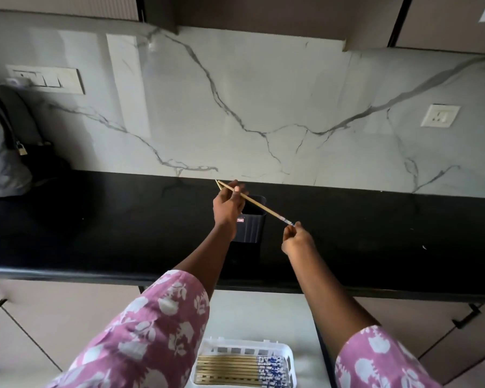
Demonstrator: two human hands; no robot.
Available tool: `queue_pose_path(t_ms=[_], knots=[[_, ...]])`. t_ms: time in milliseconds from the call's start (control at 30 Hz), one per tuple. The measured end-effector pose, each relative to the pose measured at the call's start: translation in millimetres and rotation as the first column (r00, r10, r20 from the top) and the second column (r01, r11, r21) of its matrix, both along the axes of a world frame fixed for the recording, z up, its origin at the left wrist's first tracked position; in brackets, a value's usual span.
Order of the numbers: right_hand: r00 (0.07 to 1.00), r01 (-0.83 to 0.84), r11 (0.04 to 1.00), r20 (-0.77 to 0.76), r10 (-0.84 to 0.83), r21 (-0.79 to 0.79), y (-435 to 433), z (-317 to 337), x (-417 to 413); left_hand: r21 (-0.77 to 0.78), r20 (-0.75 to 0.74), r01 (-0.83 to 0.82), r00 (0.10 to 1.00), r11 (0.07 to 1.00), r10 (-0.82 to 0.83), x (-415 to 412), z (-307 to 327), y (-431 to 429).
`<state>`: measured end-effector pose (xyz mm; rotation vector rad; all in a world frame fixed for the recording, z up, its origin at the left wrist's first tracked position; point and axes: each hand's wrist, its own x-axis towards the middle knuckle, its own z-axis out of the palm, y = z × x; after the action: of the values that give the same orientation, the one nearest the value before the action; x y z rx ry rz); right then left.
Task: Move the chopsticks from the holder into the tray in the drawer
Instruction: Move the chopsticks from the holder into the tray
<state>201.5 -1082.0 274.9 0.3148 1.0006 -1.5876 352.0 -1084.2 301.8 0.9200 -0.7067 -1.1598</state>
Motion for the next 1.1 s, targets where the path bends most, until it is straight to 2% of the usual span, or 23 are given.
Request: queue_pose_path(t_ms=[67,133,200,267,300,333,367,400,433,467,500,600,667,767,867,967,1033,1100], knots=[[0.995,-0.092,0.996,0.027,0.092,-0.013,9,-6,4,-0.055,-0.019,-0.006,1.0,0.998,0.005,-6,6,7],[0.984,-0.178,0.984,-0.013,0.179,0.012,19,-12,4,-0.086,0.024,-0.001,1.0,0.996,0.003,-10,10,10],[0.952,-0.264,0.963,-0.146,0.27,0.055,24,-17,1,-0.107,0.078,0.024,0.997,0.994,-0.015,-12,14,13],[0.868,-0.344,0.926,-0.325,0.377,0.156,28,-20,1,-0.12,0.155,0.047,0.987,0.992,-0.028,-13,17,13],[0.783,-0.354,0.906,-0.455,0.423,0.232,30,-20,3,-0.126,0.197,0.056,0.98,0.99,-0.03,-13,18,14],[0.627,-0.333,0.885,-0.624,0.465,0.326,32,-20,4,-0.128,0.233,0.064,0.972,0.99,-0.032,-13,19,15],[0.417,-0.295,0.878,-0.776,0.473,0.377,34,-19,5,-0.132,0.261,0.072,0.965,0.989,-0.036,-13,19,16],[0.207,-0.281,0.886,-0.878,0.431,0.368,37,-17,7,-0.131,0.29,0.084,0.956,0.988,-0.043,-13,19,17],[0.035,-0.299,0.899,-0.938,0.346,0.321,40,-13,9,-0.129,0.311,0.099,0.949,0.987,-0.055,-13,18,18],[-0.087,-0.342,0.905,-0.968,0.235,0.251,43,-8,11,-0.121,0.333,0.113,0.941,0.986,-0.066,-14,17,20],[-0.153,-0.396,0.901,-0.98,0.128,0.179,45,-3,13,-0.113,0.349,0.123,0.934,0.986,-0.077,-15,15,20],[-0.27,-0.542,0.835,-0.961,-0.065,0.096,47,8,22,-0.093,0.368,0.145,0.924,0.985,-0.101,-16,10,24],[-0.347,-0.599,0.788,-0.933,-0.095,0.142,41,6,27,-0.079,0.369,0.157,0.922,0.984,-0.117,-16,7,25],[-0.432,-0.582,0.788,-0.897,-0.09,0.202,35,-8,32,-0.065,0.365,0.175,0.92,0.982,-0.139,-12,-2,26],[-0.433,-0.562,0.791,-0.901,-0.035,0.24,36,-21,36,-0.012,0.412,0.169,0.899,0.986,-0.149,0,-18,22],[-0.402,-0.555,0.783,-0.915,0.045,0.282,40,-37,37,0.101,0.528,0.139,0.832,0.985,-0.172,23,-42,20],[-0.392,-0.571,0.751,-0.914,0.105,0.331,44,-53,37,0.211,0.649,0.079,0.734,0.974,-0.2,39,-61,22],[-0.36,-0.6,0.71,-0.917,0.172,0.369,50,-67,37,0.325,0.757,0.009,0.597,0.946,-0.266,55,-80,24]])
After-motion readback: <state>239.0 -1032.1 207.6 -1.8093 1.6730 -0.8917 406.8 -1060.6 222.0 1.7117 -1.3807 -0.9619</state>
